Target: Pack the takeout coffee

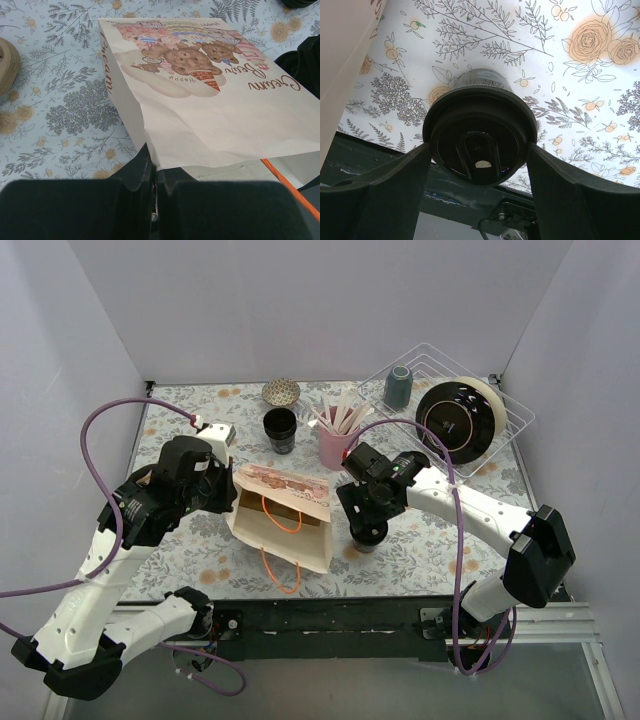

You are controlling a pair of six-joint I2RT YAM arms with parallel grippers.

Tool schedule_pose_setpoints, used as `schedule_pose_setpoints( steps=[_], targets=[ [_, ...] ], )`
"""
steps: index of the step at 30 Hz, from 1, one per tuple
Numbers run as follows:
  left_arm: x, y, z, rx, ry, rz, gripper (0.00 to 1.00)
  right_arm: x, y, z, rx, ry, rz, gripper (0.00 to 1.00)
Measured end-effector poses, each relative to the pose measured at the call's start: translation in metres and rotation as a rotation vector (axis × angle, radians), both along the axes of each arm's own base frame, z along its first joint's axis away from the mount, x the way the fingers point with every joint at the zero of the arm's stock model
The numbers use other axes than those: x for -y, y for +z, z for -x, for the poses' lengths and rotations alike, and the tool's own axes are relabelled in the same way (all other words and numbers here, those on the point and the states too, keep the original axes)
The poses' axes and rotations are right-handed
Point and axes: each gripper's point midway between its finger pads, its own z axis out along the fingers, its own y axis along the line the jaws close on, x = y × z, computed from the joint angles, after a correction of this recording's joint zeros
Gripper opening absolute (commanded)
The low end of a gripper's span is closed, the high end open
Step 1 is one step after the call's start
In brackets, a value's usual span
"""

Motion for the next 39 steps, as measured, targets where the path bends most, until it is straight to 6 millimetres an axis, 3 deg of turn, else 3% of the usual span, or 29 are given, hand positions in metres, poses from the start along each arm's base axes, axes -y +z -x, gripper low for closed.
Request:
schedule_pose_setpoints(
  steps=[15,18,22,31,35,39],
  targets=[
    [0.002,0.000,0.001,-0.004,-0.008,0.007,0.00,0.000,-0.004,0.003,0.015,0.002,0.028,0.84],
    [0.002,0.000,0.001,-0.003,-0.008,0.007,0.00,-0.001,-0.005,0.002,0.015,-0.001,0.032,0.79],
    [0.003,0.000,0.001,-0.005,-0.010,0.011,0.00,-0.001,-0.005,0.002,0.016,-0.005,0.038,0.61],
    [0.006,-0.001,0.001,-0.021,-0.005,0.028,0.00,0.012,-0.001,-0.001,0.053,-0.004,0.089,0.47],
    [0.007,-0.003,0.000,-0.034,0.001,0.027,0.00,0.023,0.024,-0.003,0.110,0.012,0.097,0.38],
    [0.011,-0.008,-0.003,-0.063,0.011,0.033,0.00,0.020,0.090,-0.015,0.255,0.042,-0.001,0.34]
  ],
)
